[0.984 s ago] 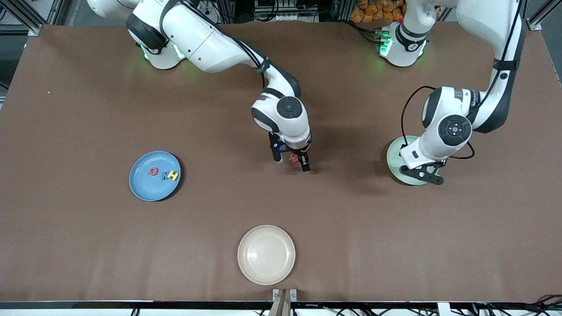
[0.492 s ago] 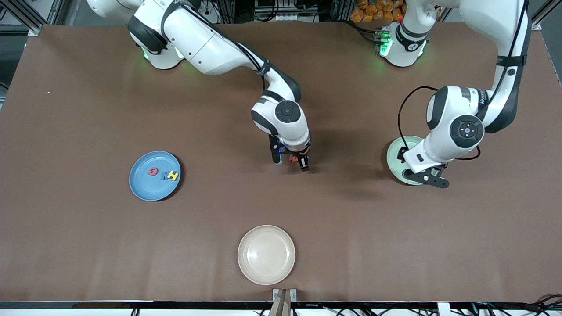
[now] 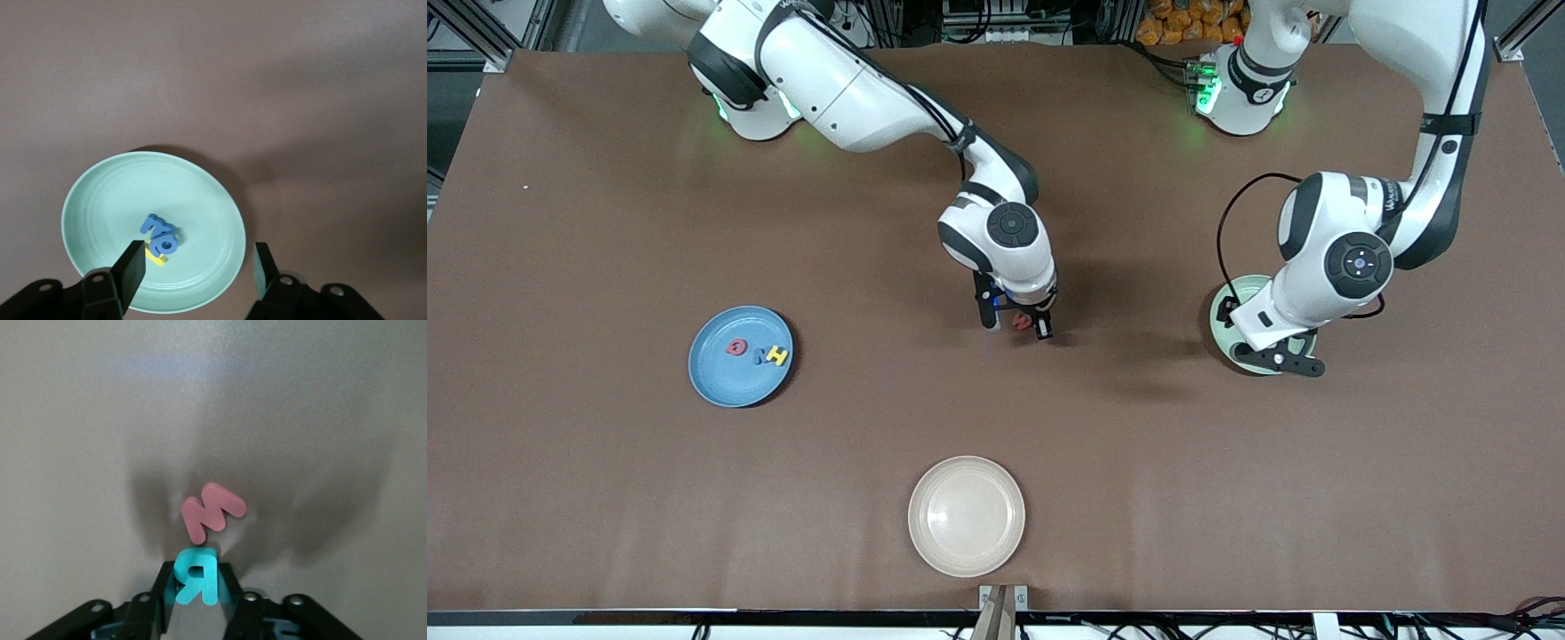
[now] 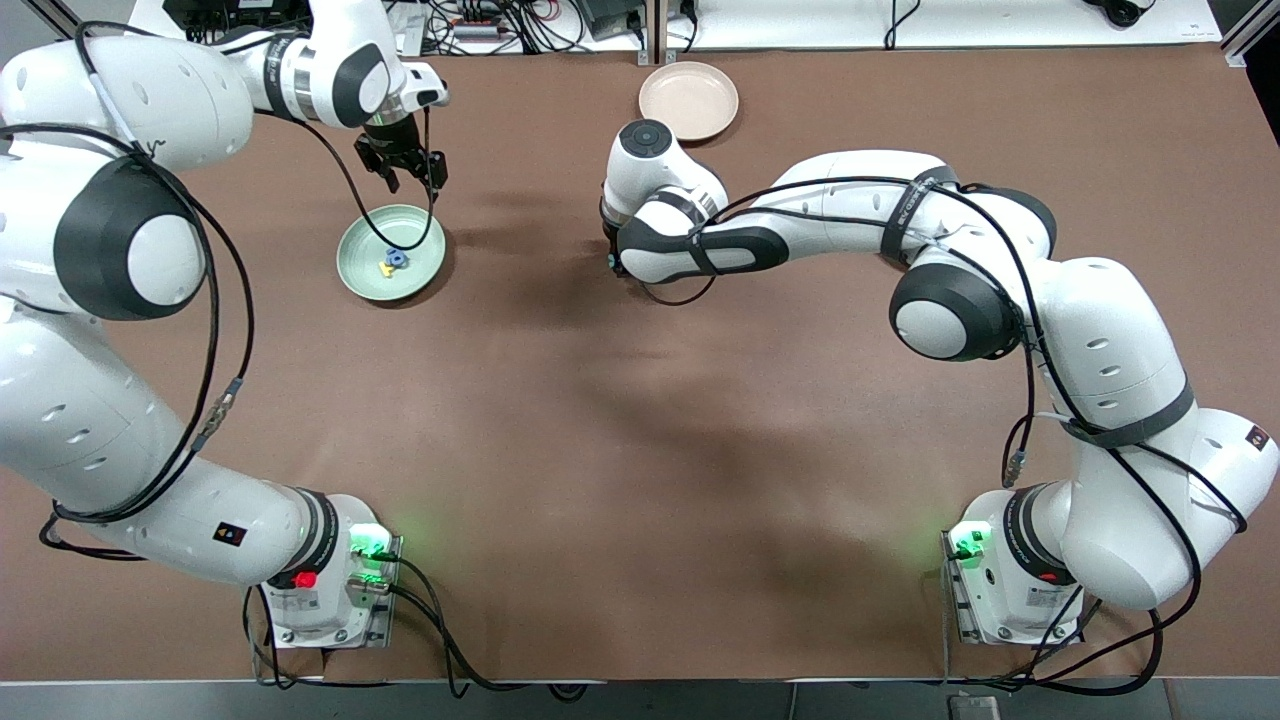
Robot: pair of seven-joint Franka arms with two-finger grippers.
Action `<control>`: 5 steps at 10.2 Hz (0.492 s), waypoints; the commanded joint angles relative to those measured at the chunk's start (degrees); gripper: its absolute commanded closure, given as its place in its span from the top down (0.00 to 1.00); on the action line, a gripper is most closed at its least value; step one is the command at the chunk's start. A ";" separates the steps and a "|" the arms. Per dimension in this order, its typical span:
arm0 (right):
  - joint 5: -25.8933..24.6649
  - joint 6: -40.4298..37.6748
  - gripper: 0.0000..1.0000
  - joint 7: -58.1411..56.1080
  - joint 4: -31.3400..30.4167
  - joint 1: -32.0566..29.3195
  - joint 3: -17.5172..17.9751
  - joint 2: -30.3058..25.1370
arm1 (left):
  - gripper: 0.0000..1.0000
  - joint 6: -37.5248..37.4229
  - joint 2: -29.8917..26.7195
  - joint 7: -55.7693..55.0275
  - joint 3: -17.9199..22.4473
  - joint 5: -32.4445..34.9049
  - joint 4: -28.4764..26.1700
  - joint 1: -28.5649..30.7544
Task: Sort uppercase to blue plate, lowercase to green plate
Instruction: 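Release the a on the green plate while the right gripper grasps teal R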
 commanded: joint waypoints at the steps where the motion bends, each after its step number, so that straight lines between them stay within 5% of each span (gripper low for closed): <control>1: 0.45 -0.10 0.00 -1.88 1.25 0.68 -0.36 1.59 | 0.66 -0.86 -0.26 -0.70 -0.22 -1.10 0.58 -0.12; 5: 5.43 -7.47 0.00 -10.91 1.34 -1.77 -0.01 -5.16 | 0.59 -6.21 -0.18 -5.08 -1.35 -1.27 5.67 -0.12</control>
